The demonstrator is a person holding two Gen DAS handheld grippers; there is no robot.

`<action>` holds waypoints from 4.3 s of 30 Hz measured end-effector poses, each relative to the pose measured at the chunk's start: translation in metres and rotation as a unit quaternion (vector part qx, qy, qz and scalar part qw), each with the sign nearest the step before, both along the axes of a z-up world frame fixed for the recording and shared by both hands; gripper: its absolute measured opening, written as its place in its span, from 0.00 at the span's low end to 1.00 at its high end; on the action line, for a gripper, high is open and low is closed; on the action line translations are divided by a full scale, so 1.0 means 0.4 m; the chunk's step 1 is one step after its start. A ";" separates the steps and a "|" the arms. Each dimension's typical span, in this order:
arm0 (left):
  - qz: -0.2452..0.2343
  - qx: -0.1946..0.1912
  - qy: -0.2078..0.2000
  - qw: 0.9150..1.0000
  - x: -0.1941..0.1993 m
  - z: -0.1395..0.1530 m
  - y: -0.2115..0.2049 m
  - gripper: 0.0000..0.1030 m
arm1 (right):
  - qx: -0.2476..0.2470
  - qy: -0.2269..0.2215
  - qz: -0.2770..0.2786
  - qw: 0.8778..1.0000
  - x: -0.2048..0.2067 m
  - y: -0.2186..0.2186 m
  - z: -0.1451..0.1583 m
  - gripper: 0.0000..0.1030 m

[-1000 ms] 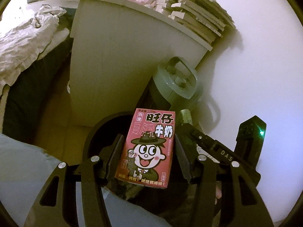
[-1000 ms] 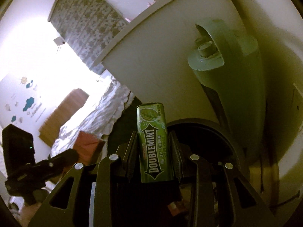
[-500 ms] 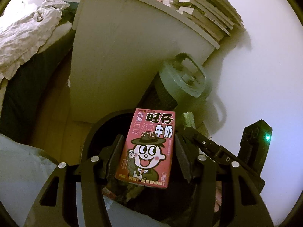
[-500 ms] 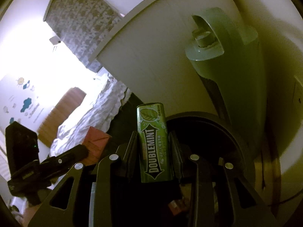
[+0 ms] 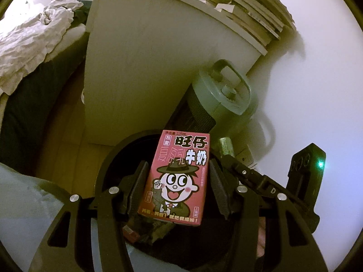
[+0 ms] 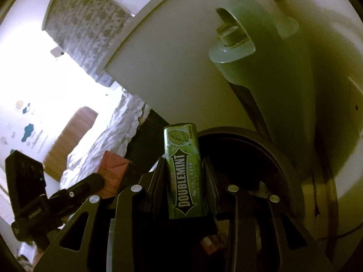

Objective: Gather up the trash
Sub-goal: 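Carry the gum and milk box over the bin and open both tools, then grasp the green wrapper with the right tool while the left tool grasps the black card package, then lower the green wrapper and black card package into the bin and open both tools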

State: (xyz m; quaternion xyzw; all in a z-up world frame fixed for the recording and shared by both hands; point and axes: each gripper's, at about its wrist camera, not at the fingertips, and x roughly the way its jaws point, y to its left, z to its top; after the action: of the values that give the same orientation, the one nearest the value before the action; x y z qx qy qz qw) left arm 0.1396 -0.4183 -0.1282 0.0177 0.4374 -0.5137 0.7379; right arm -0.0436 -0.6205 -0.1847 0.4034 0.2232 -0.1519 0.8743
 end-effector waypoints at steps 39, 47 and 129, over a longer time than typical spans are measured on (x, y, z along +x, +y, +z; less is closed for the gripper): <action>0.114 0.127 -0.116 0.978 -0.028 0.030 0.816 0.93 | -0.118 -0.019 0.302 0.946 0.014 0.407 0.109 0.74; -0.021 0.195 -0.203 0.959 0.010 -0.017 0.756 0.93 | -0.269 0.081 0.509 0.814 0.050 0.698 0.140 0.79; -0.007 -0.019 0.016 1.000 0.012 0.024 0.009 0.05 | -0.019 0.001 0.009 1.000 0.042 -0.068 0.008 0.39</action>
State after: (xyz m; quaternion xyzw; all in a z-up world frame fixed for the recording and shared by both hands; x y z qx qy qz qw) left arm 0.1446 -0.4146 -0.1185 -0.0019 0.4389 -0.5275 0.7274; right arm -0.0270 -0.6475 -0.1815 0.3846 0.2244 -0.1490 0.8829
